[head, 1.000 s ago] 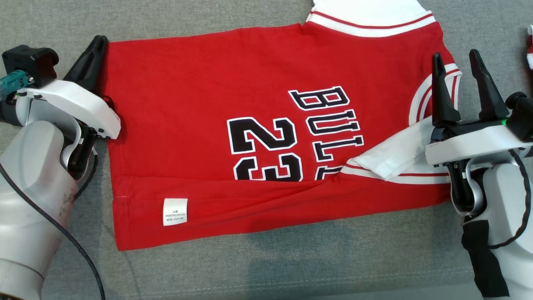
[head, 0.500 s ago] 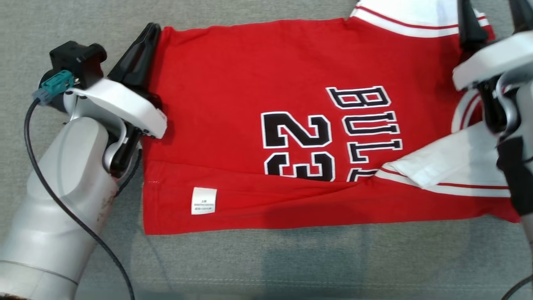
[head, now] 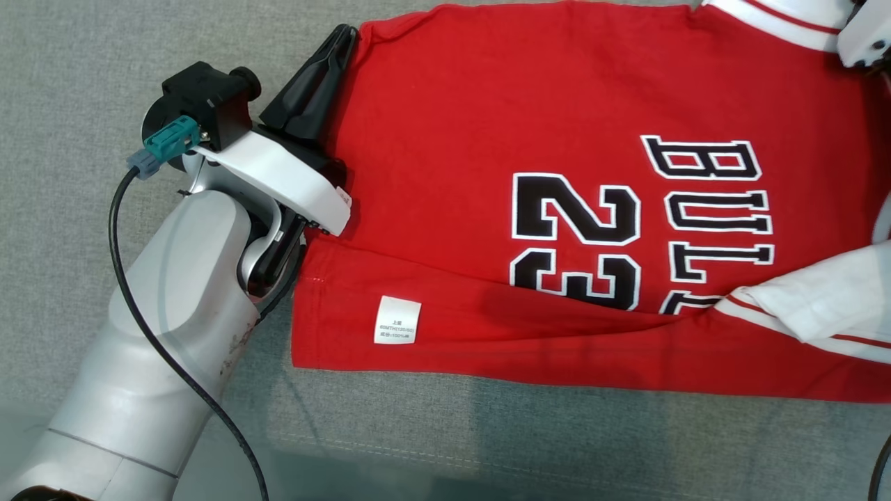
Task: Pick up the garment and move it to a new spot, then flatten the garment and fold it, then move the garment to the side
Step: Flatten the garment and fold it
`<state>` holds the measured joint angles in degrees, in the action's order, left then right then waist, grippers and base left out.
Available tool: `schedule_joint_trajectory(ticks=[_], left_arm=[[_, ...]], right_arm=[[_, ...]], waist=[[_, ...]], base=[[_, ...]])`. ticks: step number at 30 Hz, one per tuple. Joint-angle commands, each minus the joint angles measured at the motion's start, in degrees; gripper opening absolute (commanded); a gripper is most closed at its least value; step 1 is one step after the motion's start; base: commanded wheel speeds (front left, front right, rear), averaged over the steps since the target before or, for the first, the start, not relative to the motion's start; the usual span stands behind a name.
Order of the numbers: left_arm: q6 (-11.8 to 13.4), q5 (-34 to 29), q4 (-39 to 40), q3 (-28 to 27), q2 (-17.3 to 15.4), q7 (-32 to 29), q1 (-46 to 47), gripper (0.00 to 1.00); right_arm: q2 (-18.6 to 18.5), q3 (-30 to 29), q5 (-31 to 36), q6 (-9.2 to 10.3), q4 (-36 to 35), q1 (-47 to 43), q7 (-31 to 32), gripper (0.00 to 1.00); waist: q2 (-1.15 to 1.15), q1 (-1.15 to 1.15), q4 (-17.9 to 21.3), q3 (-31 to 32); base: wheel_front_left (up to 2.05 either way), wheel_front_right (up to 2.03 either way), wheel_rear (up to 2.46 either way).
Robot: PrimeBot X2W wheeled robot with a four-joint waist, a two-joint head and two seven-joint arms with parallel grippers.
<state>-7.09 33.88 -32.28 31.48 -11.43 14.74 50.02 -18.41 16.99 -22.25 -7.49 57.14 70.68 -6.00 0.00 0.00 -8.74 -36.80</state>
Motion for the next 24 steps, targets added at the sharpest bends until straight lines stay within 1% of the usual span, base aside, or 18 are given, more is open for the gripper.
schedule_joint_trajectory(ticks=[1, 3, 4, 5, 6, 7, 8, 9, 10, 11, 12, 14, 15, 19, 24], left_arm=[[-0.4, -0.3, 0.9, -1.3, -1.8, 0.3, 1.1, 0.0], [-0.4, -0.3, 1.0, -1.2, -1.7, 0.3, 1.2, 0.0], [-0.4, -0.3, 1.1, -1.2, -1.7, 0.3, 1.3, 0.0], [-0.4, -0.3, 1.1, -1.2, -1.7, 0.3, 1.3, 0.0], [-0.4, -0.3, 1.1, -1.2, -1.6, 0.3, 1.4, 0.0], [-0.4, -0.3, 1.0, -1.1, -1.6, 0.3, 1.4, 0.0], [-0.4, -0.3, 1.0, -1.1, -1.6, 0.3, 1.5, 0.0], [-0.4, -0.3, 0.9, -1.0, -1.6, 0.3, 1.6, 0.0], [-0.4, -0.2, 0.8, -1.0, -1.6, 0.3, 1.6, 0.0], [-0.4, -0.2, 0.8, -0.9, -1.6, 0.3, 1.6, 0.0], [-0.4, -0.2, 0.7, -0.8, -1.6, 0.3, 1.7, 0.0], [-0.4, -0.1, 0.5, -0.7, -1.7, 0.3, 1.7, 0.0], [-0.4, -0.1, 0.5, -0.7, -1.7, 0.3, 1.6, 0.0], [-0.4, 0.0, 0.2, -0.9, -2.1, 0.3, 1.4, 0.0], [-0.4, 0.0, -0.3, -1.2, -2.5, 0.3, 0.7, 0.0]], right_arm=[[0.4, 0.8, -0.7, 0.0, 0.2, 0.6, 0.3, 1.0], [0.5, 1.2, -1.4, 0.0, 1.6, 1.7, 0.8, 1.0], [0.5, 1.6, -1.5, 0.0, 2.2, 2.2, 1.1, 0.93], [0.5, 2.0, -1.6, 0.0, 2.8, 2.6, 1.4, 0.9], [0.4, 2.6, -1.7, 0.0, 3.4, 3.1, 1.7, 0.83], [0.4, 3.1, -1.8, 0.0, 3.8, 3.4, 2.0, 0.73], [0.5, 3.4, -2.2, 0.0, 4.2, 3.8, 2.2, 0.5], [0.6, 3.8, -2.6, 0.0, 4.4, 4.1, 2.5, 0.48], [0.7, 4.2, -3.0, 0.0, 4.7, 4.3, 2.7, 0.35], [0.8, 4.5, -3.5, 0.0, 4.8, 4.6, 2.7, 0.27], [0.9, 4.6, -4.3, 0.0, 4.9, 4.8, 2.7, 0.21], [0.9, 5.3, -5.2, 0.0, 5.1, 5.0, 2.8, 0.02], [0.9, 5.6, -5.8, 0.0, 5.2, 5.0, 2.9, 0.0], [0.5, 6.8, -7.7, 0.0, 5.2, 4.7, 2.2, 0.0], [0.5, 8.5, -10.6, 0.0, 3.4, 3.6, -0.7, 0.0]], waist=[[0.0, 0.0, -0.7, -0.7], [0.0, 0.0, -0.9, -0.9], [0.0, 0.0, -1.0, -1.0], [0.0, 0.0, -1.1, -1.1], [0.0, 0.0, -1.2, -1.1], [0.0, 0.0, -1.2, -1.1], [0.0, 0.0, -1.2, -1.1], [0.0, 0.0, -1.2, -1.1], [0.0, 0.0, -1.2, -1.1], [0.0, 0.0, -1.1, -1.1], [0.0, 0.0, -1.1, -1.0], [0.0, 0.0, -0.9, -0.9], [0.0, 0.0, -0.9, -0.7], [0.0, 0.0, -0.5, -0.2], [0.0, 0.0, 0.5, 1.3]], base=[[0.0, 0.0, 0.0], [0.0, 0.0, 0.0], [0.0, 0.0, 0.0], [0.0, 0.0, 0.0], [0.0, 0.0, 0.0], [0.0, 0.0, 0.0], [0.0, 0.0, 0.0], [0.0, 0.0, 0.0], [0.0, 0.0, 0.0], [0.0, 0.0, 0.0], [0.0, 0.0, 0.0], [0.0, 0.0, 0.0], [0.0, 0.0, 0.0], [0.0, 0.0, 0.0], [0.0, 0.0, 0.0]])
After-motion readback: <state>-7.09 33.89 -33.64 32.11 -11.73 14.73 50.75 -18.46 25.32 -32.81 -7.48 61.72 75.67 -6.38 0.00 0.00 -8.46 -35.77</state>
